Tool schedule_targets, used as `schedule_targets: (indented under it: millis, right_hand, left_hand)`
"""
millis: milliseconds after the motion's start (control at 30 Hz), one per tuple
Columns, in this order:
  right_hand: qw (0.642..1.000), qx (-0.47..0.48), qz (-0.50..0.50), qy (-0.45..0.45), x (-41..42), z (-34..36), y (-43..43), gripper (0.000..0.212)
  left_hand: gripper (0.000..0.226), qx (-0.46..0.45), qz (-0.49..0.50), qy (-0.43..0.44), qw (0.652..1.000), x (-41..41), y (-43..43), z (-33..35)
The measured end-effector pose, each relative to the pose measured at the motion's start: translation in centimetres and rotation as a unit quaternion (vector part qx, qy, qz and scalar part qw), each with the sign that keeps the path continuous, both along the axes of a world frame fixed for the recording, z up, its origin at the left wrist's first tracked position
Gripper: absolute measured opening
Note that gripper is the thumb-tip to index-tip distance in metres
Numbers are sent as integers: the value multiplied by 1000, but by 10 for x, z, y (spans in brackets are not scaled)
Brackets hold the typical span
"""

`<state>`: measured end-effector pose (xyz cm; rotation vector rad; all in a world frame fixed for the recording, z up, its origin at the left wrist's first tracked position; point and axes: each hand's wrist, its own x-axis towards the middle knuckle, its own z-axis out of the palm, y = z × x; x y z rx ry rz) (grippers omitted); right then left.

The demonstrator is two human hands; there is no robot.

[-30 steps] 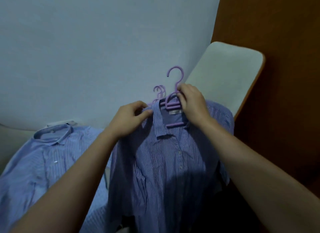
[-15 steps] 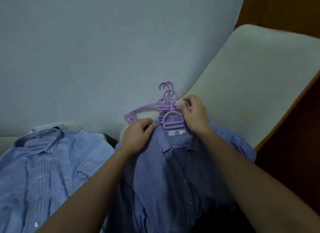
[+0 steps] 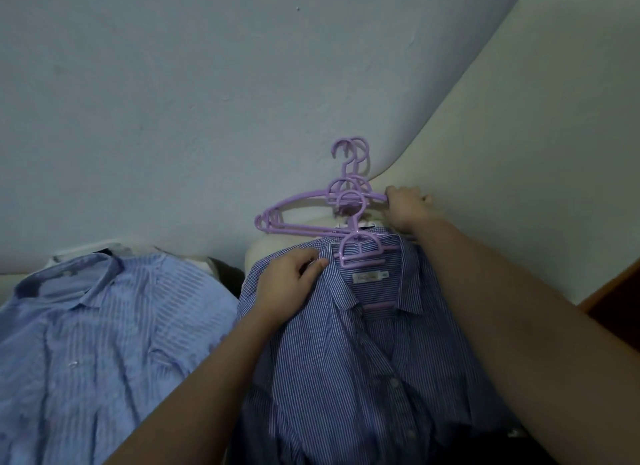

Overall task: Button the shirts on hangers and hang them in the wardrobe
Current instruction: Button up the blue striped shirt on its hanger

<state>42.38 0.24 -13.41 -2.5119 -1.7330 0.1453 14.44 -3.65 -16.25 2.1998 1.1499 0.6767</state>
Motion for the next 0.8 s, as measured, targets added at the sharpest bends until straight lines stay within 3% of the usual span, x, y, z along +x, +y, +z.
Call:
schedule_targets:
  millis: [100,267,433,600,800]
  right_hand:
    - [996,86,24,-7,2,2,-5,21]
    - [970,223,-2,-97,-1,51,-20,21]
    - [932,350,-49,-78,-3,112,-35,25]
    - [928,363,-77,-40,-5,132,-47,28]
    - [936,326,-132,-24,8,115,-52,27]
  left_hand:
    - [33,24,-3,0,1000,1,0,-4]
    - [31,89,10,20,996,3,-6,-11]
    - [30,101,8,40,994,5,-7,-23]
    - [39,109,12,37,993,23,24,-2]
    - [31,194,7,58,979,43,81,37]
